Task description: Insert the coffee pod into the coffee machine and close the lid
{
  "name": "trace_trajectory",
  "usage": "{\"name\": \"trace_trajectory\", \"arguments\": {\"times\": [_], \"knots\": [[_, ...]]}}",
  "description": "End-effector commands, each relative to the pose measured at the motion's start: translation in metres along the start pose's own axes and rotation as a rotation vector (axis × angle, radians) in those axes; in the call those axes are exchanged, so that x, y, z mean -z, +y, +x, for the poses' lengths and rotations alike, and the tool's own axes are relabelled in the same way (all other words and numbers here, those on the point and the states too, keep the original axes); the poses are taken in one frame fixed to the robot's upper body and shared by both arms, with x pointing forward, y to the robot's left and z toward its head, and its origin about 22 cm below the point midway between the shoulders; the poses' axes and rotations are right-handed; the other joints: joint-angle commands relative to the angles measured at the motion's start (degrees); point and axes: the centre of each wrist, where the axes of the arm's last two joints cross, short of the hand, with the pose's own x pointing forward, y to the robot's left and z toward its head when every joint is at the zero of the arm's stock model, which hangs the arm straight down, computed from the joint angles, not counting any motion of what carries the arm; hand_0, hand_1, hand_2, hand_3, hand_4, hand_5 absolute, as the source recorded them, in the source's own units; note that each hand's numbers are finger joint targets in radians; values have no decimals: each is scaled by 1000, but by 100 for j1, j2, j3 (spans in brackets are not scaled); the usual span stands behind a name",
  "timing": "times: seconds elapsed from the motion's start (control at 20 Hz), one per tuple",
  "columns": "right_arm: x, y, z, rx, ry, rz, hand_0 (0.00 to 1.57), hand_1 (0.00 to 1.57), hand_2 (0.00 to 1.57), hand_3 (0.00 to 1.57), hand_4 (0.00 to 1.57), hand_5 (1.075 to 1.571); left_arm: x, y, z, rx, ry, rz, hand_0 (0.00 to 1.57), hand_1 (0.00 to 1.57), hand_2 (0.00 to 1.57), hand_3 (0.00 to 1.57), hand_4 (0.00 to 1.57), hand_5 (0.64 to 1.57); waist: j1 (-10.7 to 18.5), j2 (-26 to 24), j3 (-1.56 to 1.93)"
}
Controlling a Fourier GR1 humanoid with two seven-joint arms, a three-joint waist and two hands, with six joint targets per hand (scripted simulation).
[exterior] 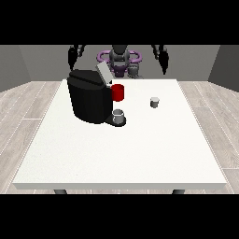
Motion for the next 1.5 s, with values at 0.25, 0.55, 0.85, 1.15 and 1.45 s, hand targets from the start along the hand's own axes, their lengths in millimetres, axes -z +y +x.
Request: {"name": "trace_trajectory", "arguments": {"times": [0.25, 0.55, 0.85, 1.15, 1.45], "knots": [[-2, 23, -8, 126, -20, 62, 0, 0, 0, 0, 328, 1571, 21, 6, 14, -33, -147, -176, 0, 0, 0, 0, 587, 1571, -328, 275, 118], [10, 34, 5, 202, -158, 38, 0, 0, 0, 0, 346, 1571, 39, 52, 24, 316, -48, -129, 0, 0, 0, 0, 0, 1571, -595, 721, 121], [4, 48, 6, 194, -254, 123, 0, 0, 0, 0, 337, 1571, 60, 82, 18, 443, -62, -84, 0, 0, 0, 0, 0, 1571, -1078, 1242, 118], [27, 58, 44, 191, -330, 140, 0, 0, 0, 0, 399, 1571, 87, 108, 36, 623, -34, -17, 0, 0, 0, 0, 0, 1571, -1283, 1722, 117], [17, 65, 38, 161, -281, 121, 0, 0, 0, 0, 486, 1571, 90, 117, 3, 660, 20, -68, 0, 0, 0, 0, 0, 1571, -1336, 1906, 113]]}}
